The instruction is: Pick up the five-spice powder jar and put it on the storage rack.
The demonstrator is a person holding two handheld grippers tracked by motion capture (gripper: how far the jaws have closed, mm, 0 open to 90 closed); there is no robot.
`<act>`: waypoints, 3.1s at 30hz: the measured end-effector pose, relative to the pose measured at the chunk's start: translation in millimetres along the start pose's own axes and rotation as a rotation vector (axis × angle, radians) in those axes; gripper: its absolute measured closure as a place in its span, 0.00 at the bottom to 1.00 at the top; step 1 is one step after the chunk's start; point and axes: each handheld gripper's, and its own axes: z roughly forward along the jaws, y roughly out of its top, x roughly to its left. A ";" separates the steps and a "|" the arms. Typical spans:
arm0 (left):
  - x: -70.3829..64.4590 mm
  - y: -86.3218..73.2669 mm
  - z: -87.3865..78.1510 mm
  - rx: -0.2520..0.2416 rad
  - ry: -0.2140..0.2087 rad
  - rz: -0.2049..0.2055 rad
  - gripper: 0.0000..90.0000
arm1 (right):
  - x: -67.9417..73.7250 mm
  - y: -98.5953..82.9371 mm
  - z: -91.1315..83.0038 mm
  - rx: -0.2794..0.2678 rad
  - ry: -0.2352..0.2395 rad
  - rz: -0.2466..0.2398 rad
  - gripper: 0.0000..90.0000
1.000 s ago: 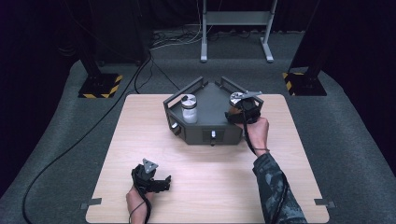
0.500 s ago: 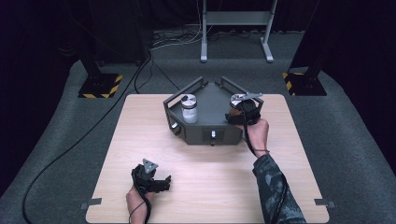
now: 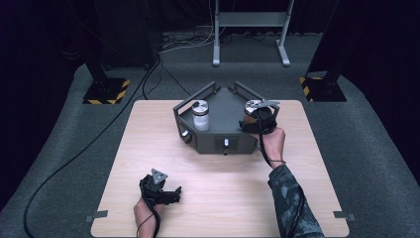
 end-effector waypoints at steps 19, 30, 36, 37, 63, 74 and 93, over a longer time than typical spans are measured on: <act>0.1 0.0 0.0 0.000 0.000 -0.001 0.02 | 8.6 -0.4 -9.4 -0.010 -0.022 0.001 0.02; 0.2 0.1 0.1 0.001 0.000 -0.002 0.01 | 7.6 -18.7 -40.8 -0.021 -0.015 -0.044 0.00; 0.2 0.1 0.1 0.001 0.000 -0.002 0.01 | 4.6 -46.2 -56.6 -0.012 -0.010 -0.044 0.00; 0.1 0.0 0.0 0.000 0.000 -0.002 0.01 | 3.5 -55.0 -59.2 -0.015 -0.007 -0.038 0.00; 0.3 0.4 0.5 0.002 0.001 -0.004 0.01 | -6.0 -209.1 -79.3 0.043 -0.008 0.082 0.00; -1.2 0.0 0.4 0.000 0.006 -0.001 0.01 | -10.4 -215.9 -81.0 0.028 0.012 0.098 0.00; -0.7 0.9 1.1 0.001 0.006 -0.006 0.01 | -7.8 -216.9 -81.7 0.023 -0.004 0.103 0.00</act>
